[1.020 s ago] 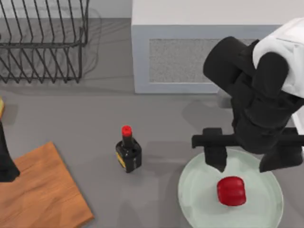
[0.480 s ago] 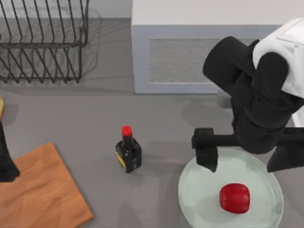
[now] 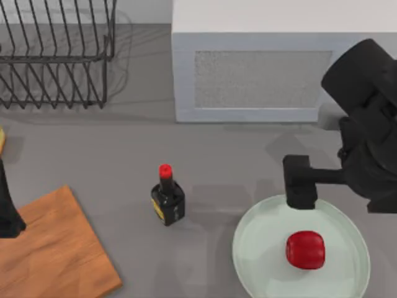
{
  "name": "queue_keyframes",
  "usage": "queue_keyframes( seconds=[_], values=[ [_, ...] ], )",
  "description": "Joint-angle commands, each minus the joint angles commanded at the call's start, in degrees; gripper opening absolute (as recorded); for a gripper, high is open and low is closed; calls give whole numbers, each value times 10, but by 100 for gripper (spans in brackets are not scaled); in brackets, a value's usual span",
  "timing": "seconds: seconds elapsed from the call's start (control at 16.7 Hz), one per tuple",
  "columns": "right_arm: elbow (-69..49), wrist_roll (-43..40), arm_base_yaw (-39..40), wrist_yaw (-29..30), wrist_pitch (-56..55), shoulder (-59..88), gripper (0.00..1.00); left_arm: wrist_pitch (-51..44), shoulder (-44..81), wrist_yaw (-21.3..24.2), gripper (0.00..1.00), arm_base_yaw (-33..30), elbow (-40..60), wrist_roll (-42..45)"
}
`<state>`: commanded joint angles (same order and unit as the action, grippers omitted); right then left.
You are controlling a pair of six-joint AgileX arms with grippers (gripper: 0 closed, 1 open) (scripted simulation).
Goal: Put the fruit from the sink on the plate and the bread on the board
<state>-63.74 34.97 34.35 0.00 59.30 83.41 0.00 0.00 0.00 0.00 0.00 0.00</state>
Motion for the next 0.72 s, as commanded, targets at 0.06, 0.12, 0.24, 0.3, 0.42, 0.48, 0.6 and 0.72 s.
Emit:
queue_keyframes(
  seconds=[0.06, 0.12, 0.24, 0.3, 0.42, 0.48, 0.6, 0.72],
  values=[
    [31, -16, -16, 0, -28, -40, 100, 0, 0, 0, 100, 0, 0, 0],
    [64, -34, -34, 0, -59, -85, 100, 0, 0, 0, 100, 0, 0, 0],
    [137, -74, -73, 0, -126, -191, 100, 0, 0, 0, 100, 0, 0, 0],
    [177, -96, -94, 0, -163, -249, 100, 0, 0, 0, 100, 0, 0, 0],
    [261, -141, -138, 0, -241, -370, 100, 0, 0, 0, 100, 0, 0, 0],
    [304, -164, -161, 0, -281, -431, 100, 0, 0, 0, 100, 0, 0, 0],
    [390, -210, -206, 0, -359, -549, 100, 0, 0, 0, 100, 0, 0, 0],
    [471, -254, -249, 0, -434, -653, 100, 0, 0, 0, 100, 0, 0, 0]
  ],
)
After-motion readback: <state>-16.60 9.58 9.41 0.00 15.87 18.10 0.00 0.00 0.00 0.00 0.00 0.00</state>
